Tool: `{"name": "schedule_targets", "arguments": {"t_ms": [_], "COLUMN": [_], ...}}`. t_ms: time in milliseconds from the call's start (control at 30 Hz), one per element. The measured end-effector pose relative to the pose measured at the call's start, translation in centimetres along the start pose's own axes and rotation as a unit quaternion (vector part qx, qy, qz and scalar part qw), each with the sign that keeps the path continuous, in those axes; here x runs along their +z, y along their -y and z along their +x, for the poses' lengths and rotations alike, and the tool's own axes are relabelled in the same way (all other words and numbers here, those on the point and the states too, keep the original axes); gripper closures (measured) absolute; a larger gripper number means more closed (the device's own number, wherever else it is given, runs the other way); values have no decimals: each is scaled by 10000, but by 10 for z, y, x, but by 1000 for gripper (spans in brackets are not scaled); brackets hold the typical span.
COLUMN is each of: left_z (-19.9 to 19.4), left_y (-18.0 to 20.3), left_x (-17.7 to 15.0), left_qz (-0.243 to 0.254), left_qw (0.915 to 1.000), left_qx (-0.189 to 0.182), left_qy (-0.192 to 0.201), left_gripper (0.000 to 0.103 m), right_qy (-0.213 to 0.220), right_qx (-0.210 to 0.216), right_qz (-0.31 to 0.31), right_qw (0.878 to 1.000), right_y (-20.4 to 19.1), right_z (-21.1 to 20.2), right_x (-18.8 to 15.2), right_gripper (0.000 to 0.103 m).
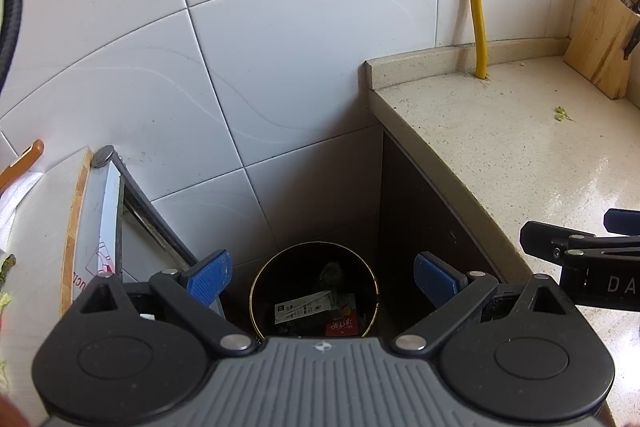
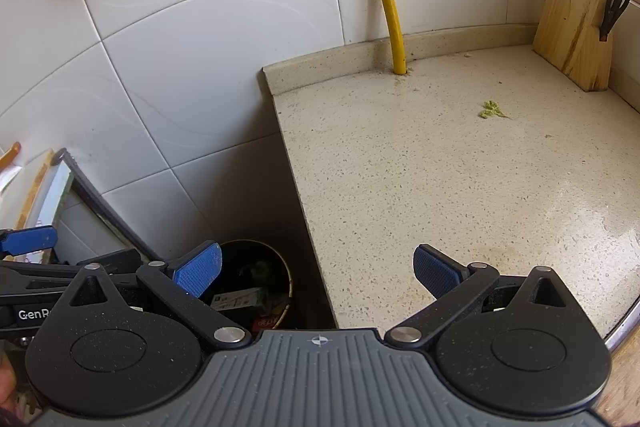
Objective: Collect trash
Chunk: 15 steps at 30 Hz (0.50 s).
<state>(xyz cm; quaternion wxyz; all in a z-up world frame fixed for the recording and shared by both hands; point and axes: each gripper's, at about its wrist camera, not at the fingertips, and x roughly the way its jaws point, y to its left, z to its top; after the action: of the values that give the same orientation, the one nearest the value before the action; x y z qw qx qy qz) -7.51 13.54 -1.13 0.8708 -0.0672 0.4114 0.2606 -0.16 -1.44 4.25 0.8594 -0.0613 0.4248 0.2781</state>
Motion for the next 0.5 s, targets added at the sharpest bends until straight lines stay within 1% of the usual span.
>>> {"name": "schedule_targets", "arguments": {"t_ms": [500], "left_z": [2], "left_y": [2], "left_x": [1], "left_qz": [61], "left_qw": [10000], "left_qx": [-21], "left_qy": [0], "left_gripper": [7], "right_qy": [-4], "right_qx": [6], "right_qz": [0], "right_qw": [10000], "right_y": [1], "right_z": [0], "right_x": [-1], "right_gripper": [0]}}
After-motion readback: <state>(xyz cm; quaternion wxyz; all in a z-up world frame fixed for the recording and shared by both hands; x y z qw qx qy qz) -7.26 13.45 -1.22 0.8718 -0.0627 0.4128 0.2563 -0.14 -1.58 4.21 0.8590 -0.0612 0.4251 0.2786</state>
